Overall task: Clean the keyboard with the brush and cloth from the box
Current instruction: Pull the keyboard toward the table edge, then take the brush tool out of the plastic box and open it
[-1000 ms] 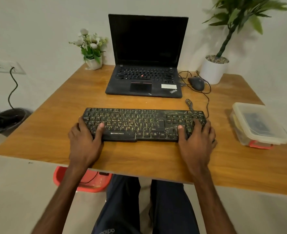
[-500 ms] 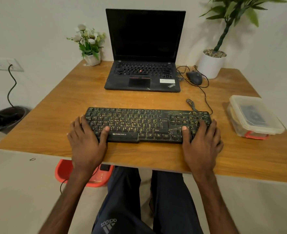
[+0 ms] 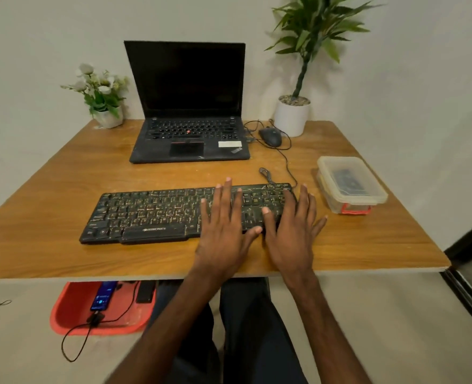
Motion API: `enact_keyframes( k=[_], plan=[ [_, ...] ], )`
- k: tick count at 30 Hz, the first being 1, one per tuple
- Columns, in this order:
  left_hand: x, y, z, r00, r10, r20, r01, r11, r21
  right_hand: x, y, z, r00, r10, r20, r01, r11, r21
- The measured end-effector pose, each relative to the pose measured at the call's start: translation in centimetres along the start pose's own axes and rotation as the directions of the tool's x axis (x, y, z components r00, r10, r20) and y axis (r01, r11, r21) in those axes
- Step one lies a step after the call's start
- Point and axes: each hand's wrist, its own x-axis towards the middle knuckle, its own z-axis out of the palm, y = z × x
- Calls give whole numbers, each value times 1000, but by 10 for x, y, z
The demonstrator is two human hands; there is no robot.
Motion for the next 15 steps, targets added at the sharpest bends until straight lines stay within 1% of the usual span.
enact_keyframes(
  k=[3,5,8,10,12,13,15],
  plan=[
    [14,26,11,998,59,14,-59,998,21,2,13,-7,1000,-7,-22,8,1000,8],
    [22,38,16,996,86,10,-86,996,3,4,20,-12,998,-34,-54,37,998,57],
    [34,50,17,995,104,-6,-104,991,-89,11,29,-24,985,-73,-155,96,985,145],
    [41,56,17,992,122,9,-120,985,-122,24,40,-36,970,-61,-237,101,982,161],
    [47,63,19,990,137,18,-134,982,-130,44,57,-46,963,-48,-265,72,994,82],
    [50,66,21,989,144,22,-140,982,-130,53,65,-49,972,-33,-233,41,999,29],
    [54,73,24,986,163,26,-158,978,-135,70,80,-51,994,11,-105,-22,995,-100]
  ],
)
